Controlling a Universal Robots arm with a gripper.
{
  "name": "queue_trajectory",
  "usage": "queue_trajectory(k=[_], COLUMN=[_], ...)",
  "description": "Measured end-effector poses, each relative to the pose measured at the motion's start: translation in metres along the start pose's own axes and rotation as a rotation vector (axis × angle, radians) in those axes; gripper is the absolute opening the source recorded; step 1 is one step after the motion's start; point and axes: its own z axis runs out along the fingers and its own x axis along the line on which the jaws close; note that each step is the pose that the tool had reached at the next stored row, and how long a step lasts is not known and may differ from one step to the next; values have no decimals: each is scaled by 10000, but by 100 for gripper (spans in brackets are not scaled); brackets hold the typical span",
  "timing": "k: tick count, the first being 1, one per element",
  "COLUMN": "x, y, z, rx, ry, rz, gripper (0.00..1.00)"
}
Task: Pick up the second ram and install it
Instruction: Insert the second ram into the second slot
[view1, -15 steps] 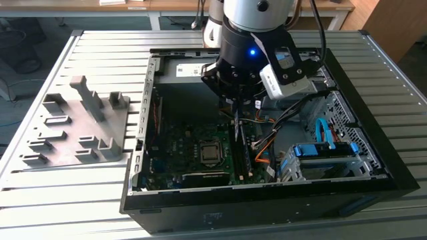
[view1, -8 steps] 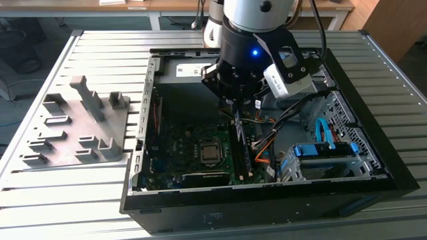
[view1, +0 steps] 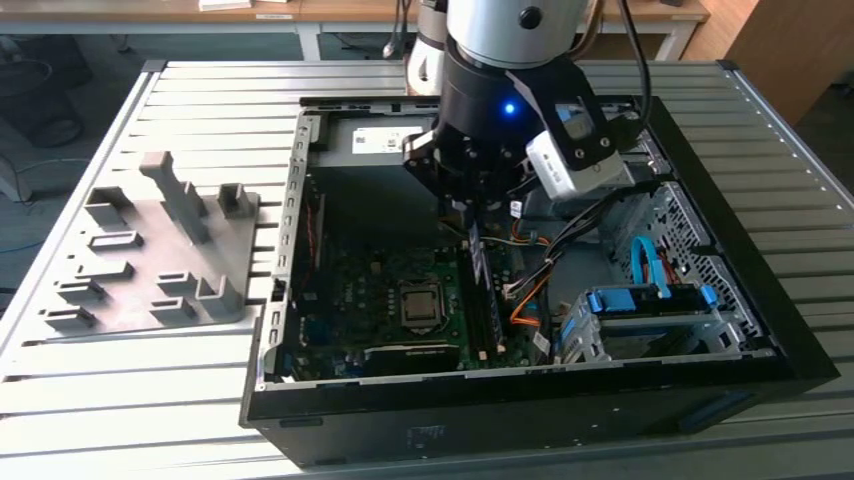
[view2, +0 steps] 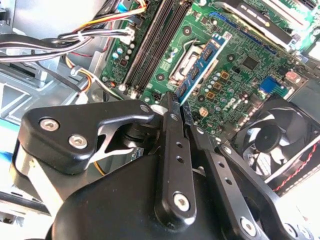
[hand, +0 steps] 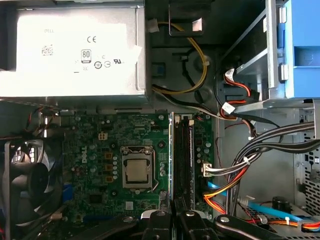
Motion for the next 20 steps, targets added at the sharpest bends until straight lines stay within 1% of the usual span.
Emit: queue_trajectory(k=[11,20], x=[-1,-2], y=[-9,-19], z=[176,271], rx=[0,0], ry=[0,0], rz=[1,0], gripper=[14,14])
